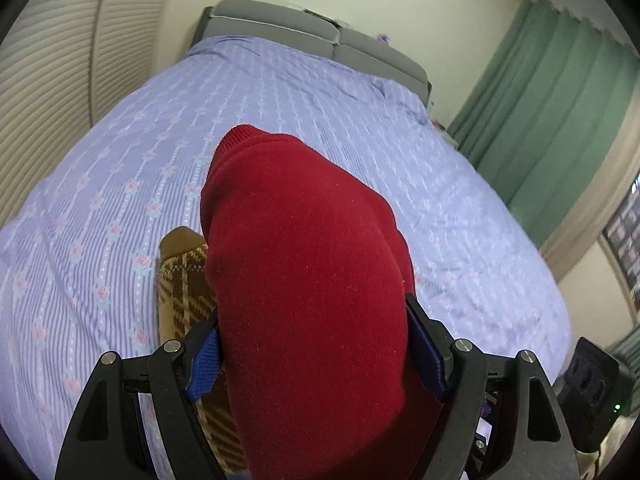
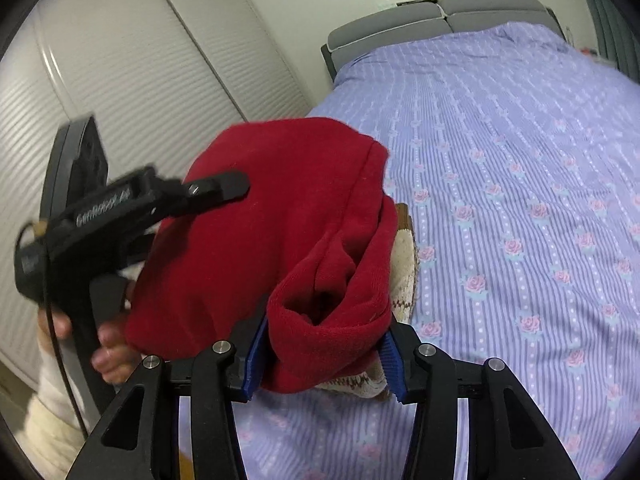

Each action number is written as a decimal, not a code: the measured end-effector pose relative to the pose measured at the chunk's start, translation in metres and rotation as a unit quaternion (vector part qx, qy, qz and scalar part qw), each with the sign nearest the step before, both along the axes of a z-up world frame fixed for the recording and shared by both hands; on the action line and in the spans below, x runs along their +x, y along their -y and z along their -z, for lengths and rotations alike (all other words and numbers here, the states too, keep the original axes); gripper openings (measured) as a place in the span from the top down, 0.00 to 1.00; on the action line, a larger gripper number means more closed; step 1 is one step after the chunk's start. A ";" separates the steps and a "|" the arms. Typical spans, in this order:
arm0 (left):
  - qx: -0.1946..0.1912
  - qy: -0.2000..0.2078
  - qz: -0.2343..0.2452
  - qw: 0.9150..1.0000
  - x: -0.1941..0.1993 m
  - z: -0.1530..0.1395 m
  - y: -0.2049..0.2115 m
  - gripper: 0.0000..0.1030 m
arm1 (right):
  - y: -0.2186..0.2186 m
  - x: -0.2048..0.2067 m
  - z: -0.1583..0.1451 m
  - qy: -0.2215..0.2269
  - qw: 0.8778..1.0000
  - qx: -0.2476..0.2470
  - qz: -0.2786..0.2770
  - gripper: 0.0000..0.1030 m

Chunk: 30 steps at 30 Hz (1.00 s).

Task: Fold small clothes
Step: 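Carry the bundle with the right gripper onto the beige plaid folded cloth, then open the right gripper and release the bundle on the plaid cloth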

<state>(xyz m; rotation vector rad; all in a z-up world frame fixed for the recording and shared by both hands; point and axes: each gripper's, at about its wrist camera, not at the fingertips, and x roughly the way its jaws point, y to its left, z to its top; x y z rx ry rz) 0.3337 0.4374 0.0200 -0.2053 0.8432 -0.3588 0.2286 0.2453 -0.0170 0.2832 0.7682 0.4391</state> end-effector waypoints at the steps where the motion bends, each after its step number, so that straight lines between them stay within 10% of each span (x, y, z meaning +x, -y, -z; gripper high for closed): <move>1: 0.006 -0.004 0.003 1.000 0.003 0.003 0.001 0.22 | -0.002 0.000 0.003 0.001 1.000 -0.005 0.005 0.53; 8: 0.076 -0.035 -0.031 0.996 0.008 0.017 -0.011 0.16 | -0.002 0.022 0.025 -0.062 0.997 0.047 0.004 0.51; 19: 0.209 0.041 -0.074 0.974 -0.085 -0.028 0.011 0.17 | 0.032 0.030 0.042 -0.161 0.968 0.191 0.002 0.38; 30: 0.166 -0.021 -0.111 0.980 -0.120 0.038 0.005 0.17 | 0.036 0.042 0.038 -0.137 0.980 0.144 0.010 0.38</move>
